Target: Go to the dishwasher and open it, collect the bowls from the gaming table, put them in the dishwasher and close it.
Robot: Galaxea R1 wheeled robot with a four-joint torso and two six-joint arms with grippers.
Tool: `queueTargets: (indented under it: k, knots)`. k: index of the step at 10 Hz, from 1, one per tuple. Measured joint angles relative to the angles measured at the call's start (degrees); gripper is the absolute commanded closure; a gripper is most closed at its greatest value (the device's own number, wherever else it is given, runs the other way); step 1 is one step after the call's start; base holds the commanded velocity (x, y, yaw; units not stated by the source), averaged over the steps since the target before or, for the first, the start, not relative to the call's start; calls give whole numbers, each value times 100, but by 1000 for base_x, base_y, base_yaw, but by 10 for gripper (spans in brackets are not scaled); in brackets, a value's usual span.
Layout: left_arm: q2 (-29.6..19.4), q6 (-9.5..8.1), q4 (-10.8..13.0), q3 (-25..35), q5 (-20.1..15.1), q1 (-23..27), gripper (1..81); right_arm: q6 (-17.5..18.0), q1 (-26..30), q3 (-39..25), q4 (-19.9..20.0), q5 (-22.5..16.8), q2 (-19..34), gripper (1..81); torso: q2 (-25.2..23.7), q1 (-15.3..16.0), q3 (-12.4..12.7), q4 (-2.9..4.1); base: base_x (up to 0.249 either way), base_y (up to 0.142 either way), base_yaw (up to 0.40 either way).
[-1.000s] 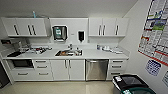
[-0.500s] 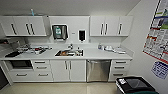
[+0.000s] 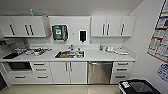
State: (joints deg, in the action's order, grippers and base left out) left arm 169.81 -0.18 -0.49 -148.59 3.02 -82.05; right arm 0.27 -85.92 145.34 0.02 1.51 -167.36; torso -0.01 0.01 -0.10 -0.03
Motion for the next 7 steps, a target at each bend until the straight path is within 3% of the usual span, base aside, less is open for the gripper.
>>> queueTargets:
  k: [7]
  knots:
    - [2,0,0,5,0,0,10,-2,4,0,0,2,16,10,0,0,0,0,139,0,0]
